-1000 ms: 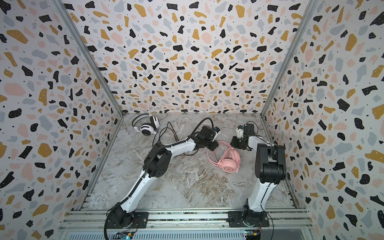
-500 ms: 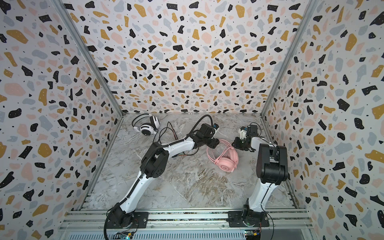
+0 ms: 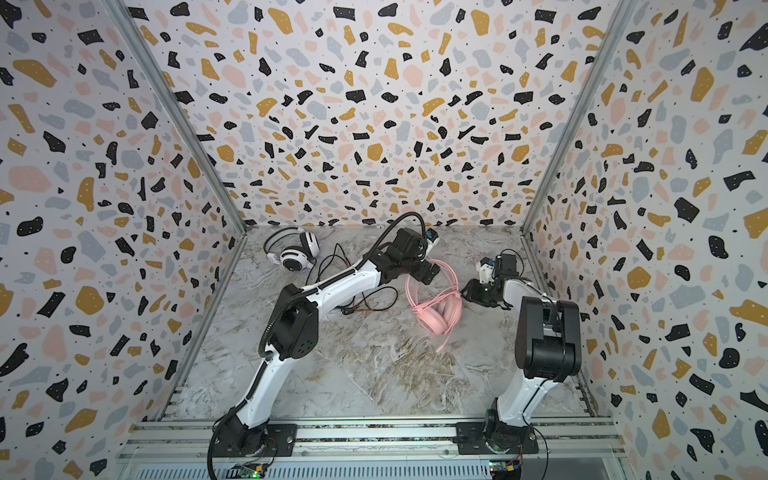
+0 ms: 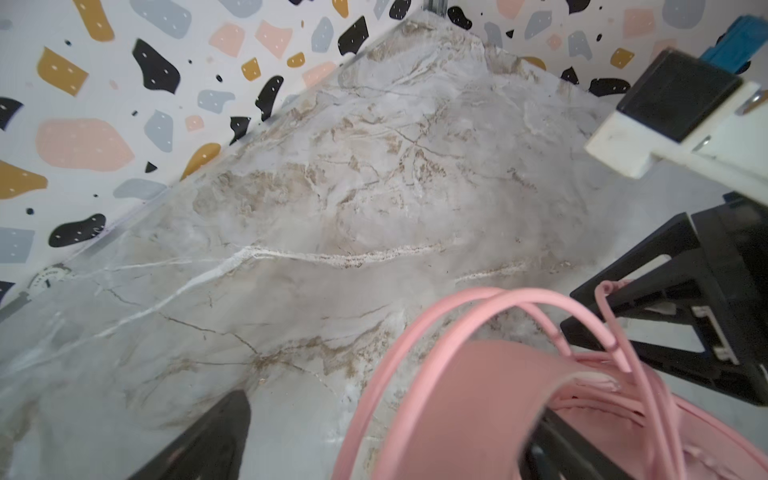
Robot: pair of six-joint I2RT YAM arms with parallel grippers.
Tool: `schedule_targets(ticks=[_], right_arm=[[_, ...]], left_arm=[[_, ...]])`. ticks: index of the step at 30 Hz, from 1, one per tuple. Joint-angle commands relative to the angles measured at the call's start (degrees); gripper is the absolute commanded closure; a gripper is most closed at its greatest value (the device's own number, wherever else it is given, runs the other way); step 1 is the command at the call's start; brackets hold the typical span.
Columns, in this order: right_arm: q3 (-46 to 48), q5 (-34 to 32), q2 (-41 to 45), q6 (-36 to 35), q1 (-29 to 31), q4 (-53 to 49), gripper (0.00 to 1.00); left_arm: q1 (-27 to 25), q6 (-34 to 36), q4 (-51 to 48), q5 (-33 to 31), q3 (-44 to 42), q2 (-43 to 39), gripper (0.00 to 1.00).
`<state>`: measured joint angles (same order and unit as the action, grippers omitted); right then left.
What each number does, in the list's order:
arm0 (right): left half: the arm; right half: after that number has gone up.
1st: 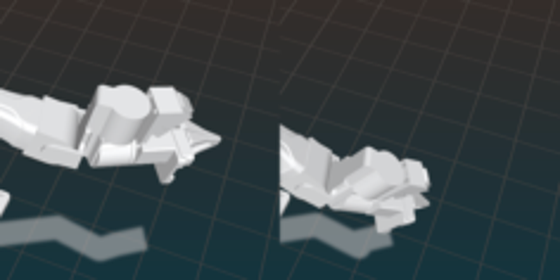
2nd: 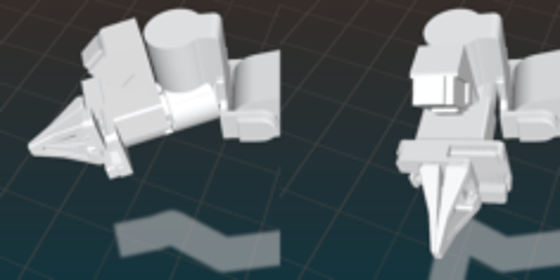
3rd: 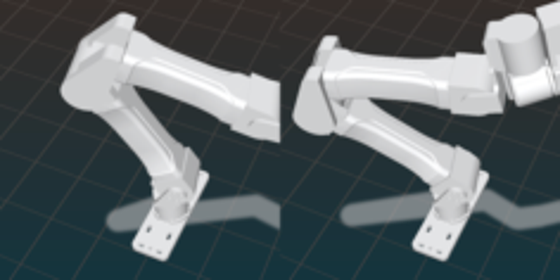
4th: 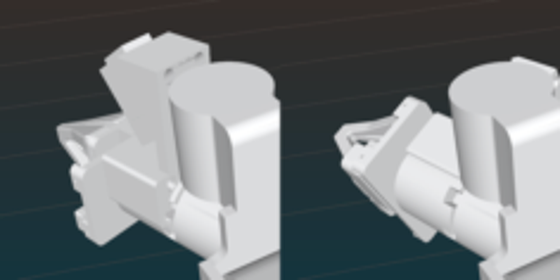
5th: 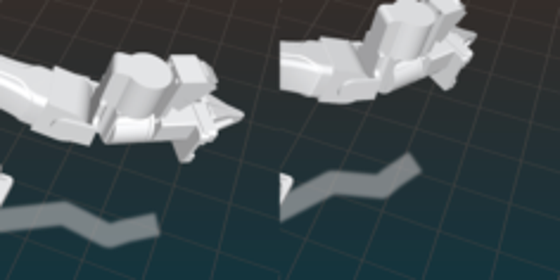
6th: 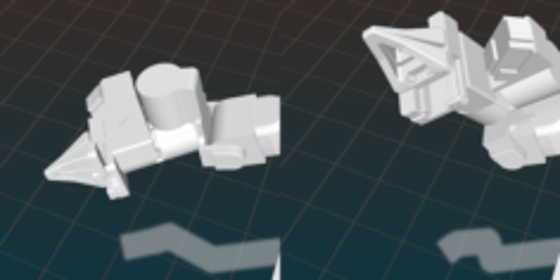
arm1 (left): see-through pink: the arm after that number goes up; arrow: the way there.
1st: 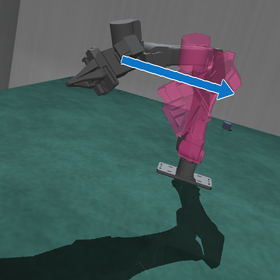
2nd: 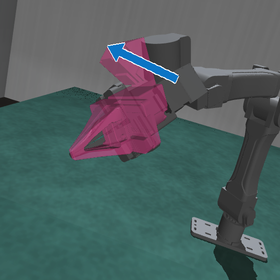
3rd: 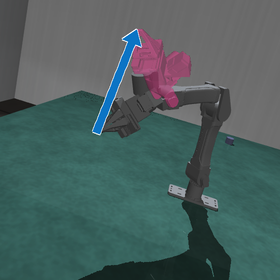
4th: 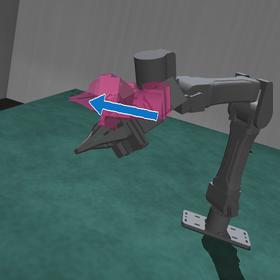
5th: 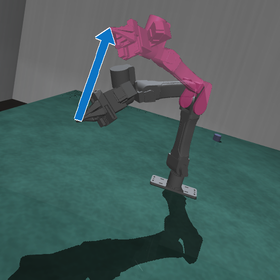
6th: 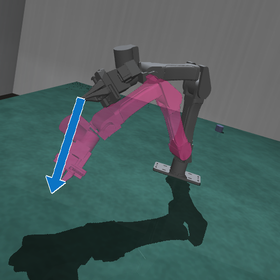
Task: Wrap the headphones
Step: 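Lower the wrapped pink headset onto the table with both grippers, then open both grippers and draw them back from the pink headset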
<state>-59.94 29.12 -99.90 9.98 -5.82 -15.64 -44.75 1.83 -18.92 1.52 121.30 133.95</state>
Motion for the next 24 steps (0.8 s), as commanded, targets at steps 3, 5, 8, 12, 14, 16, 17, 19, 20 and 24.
schedule_targets(ticks=[3,5,8,12,14,16,17,19,20,24], right_arm=[[1.0,2.3,3.4,-0.8,0.2,-1.6,0.60],[1.1,2.5,3.6,-0.9,0.2,-1.7,0.60],[1.1,2.8,3.7,-0.9,0.2,-1.7,0.60],[0.5,2.9,3.2,-1.0,0.1,-1.8,0.60],[0.5,3.1,3.2,-1.0,0.1,-1.7,0.59],[0.7,3.2,3.4,-1.0,0.2,-1.6,0.59],[0.8,3.2,3.6,-1.1,0.1,-1.5,0.59],[0.9,3.1,4.3,-0.9,0.2,-1.7,0.59],[1.0,3.1,4.8,-0.9,0.2,-1.7,0.59],[1.1,2.5,7.5,-0.5,0.1,-1.8,0.59]], left_arm=[[0.6,2.2,-4.4,4.9,3.2,1.3,0.01],[0.8,2.0,-5.0,6.7,3.0,1.8,0.01],[0.9,0.9,-4.7,7.0,2.2,1.9,0.01],[1.0,0.1,-3.8,6.4,1.2,0.0,0.01],[1.3,-0.6,-3.5,5.4,0.4,-1.6,0.01],[1.7,-1.6,-3.2,5.0,-0.5,-3.6,0.01],[1.9,-2.0,-3.0,5.0,-1.1,-4.9,0.01],[2.2,-2.5,-2.8,4.4,-2.8,-7.7,0.02],[2.3,-2.5,-2.6,3.9,-4.4,-9.5,0.02],[2.9,-3.8,-0.4,-0.4,-14.8,-18.5,0.02]])
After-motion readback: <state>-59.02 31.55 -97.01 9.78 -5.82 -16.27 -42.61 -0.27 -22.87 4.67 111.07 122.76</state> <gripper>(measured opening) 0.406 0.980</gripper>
